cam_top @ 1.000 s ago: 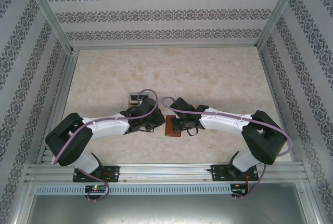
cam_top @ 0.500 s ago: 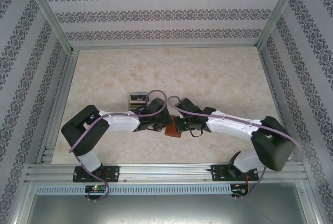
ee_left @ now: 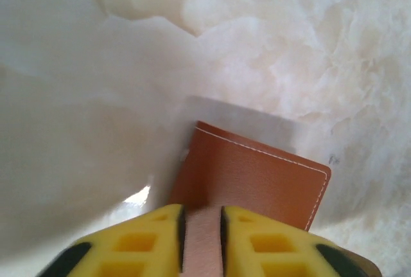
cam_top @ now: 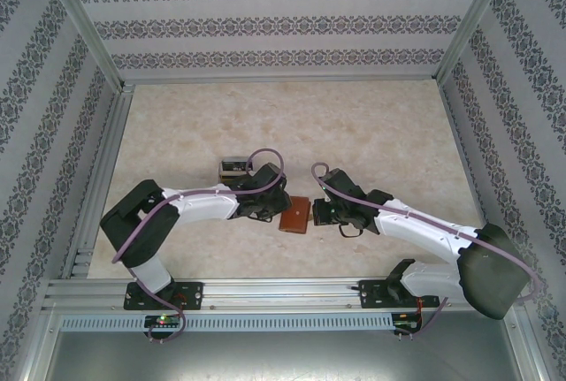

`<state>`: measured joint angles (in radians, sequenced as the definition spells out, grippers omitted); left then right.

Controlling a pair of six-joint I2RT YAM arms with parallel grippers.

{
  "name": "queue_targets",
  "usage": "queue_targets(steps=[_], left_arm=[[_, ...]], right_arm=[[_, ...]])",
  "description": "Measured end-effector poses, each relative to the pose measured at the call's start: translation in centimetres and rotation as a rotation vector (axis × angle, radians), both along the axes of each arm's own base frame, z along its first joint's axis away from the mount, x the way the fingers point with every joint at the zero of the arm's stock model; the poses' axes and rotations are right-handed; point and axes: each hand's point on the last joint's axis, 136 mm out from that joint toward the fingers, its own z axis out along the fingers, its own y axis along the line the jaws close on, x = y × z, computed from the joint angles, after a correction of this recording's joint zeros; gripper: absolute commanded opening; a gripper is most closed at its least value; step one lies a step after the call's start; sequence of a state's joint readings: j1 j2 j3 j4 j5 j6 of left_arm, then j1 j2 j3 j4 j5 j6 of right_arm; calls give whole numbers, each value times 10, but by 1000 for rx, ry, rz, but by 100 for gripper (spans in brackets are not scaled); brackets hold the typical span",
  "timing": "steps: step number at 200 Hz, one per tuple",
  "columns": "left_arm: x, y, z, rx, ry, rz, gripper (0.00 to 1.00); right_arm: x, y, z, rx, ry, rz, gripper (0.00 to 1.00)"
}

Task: Take the credit cards out of the card holder

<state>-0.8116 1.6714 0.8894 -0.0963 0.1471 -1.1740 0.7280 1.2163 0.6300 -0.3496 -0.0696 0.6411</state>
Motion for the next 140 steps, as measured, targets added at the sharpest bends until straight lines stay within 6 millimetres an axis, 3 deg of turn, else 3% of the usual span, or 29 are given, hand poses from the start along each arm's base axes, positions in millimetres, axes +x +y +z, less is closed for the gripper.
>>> queue_targets(steps=[18,42,81,109,140], left_arm=[[1,7,19,19,-43,-13,67],[8,19,55,3,-115,3,69],[17,47,99,5,-229,49,75],[14,58,112,15,-267,60,75],[9,62,104,27,-256,54,75]], right_arm=[[0,1,2,7,2,-3,0],[6,12,18,42,-12,10,0],[16,50,69,159,-76,78,0],[19,55,77,182,-85,90,0],[22,35,64,166,-66,42,0]])
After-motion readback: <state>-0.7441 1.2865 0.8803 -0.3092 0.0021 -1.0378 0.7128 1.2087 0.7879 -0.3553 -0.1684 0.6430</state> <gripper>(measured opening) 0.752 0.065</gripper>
